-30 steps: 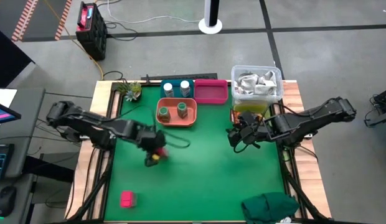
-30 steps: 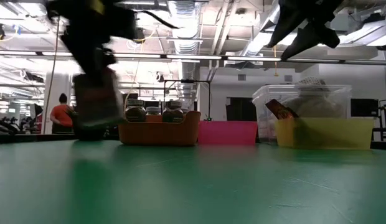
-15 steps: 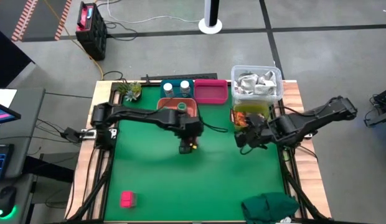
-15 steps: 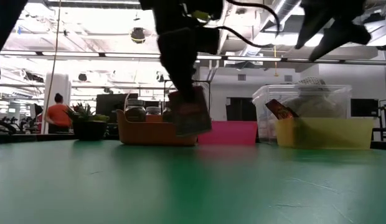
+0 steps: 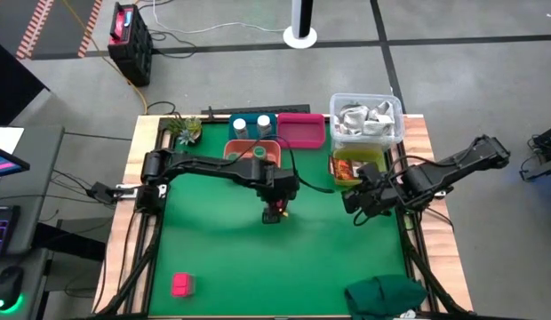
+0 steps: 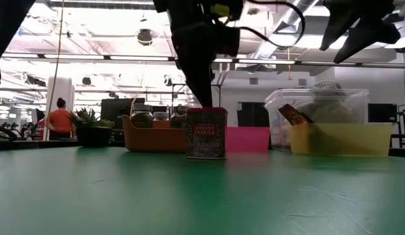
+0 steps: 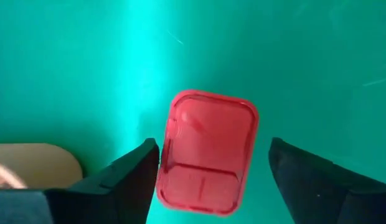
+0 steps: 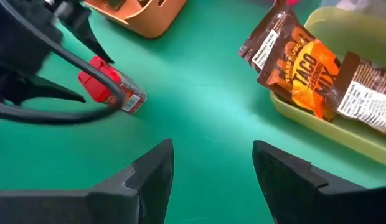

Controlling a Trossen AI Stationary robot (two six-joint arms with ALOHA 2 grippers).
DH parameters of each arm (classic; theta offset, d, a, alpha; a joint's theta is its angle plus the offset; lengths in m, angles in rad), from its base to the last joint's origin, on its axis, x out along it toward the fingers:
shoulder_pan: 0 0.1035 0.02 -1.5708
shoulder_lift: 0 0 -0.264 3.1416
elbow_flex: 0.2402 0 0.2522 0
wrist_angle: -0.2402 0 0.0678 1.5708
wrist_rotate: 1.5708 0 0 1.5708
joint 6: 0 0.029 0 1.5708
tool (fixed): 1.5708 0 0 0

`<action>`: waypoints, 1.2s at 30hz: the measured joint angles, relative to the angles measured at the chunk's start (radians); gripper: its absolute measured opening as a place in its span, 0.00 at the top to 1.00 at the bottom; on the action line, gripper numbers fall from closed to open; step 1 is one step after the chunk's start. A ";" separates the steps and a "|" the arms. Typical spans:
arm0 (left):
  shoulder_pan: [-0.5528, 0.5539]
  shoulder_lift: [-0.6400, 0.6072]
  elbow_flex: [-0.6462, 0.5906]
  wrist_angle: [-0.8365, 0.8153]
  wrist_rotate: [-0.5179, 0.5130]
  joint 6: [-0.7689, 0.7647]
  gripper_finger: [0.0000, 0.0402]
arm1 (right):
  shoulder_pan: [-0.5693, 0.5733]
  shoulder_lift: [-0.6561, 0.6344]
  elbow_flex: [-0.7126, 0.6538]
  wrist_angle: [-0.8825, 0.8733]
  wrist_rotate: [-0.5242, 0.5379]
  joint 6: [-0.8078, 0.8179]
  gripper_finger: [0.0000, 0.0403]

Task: Sort spices by type
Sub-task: Put the top red seasoning can into the pink bin

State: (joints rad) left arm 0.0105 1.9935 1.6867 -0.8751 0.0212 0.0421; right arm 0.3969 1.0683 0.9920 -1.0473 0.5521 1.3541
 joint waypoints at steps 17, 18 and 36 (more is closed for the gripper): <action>0.094 -0.339 -0.202 0.027 -0.120 -0.130 0.24 | -0.037 0.162 0.000 0.453 -0.015 -0.544 0.39; 0.096 -0.372 -0.231 0.040 -0.120 -0.145 0.24 | -0.043 0.184 0.000 0.505 -0.016 -0.590 0.39; 0.069 -0.728 -0.418 0.076 -0.272 -0.428 0.24 | -0.265 0.544 0.174 0.767 -0.376 -1.090 0.33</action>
State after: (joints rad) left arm 0.0791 1.2653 1.2690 -0.7987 -0.2508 -0.3861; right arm 0.1321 1.6119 1.1661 -0.2807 0.1762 0.2641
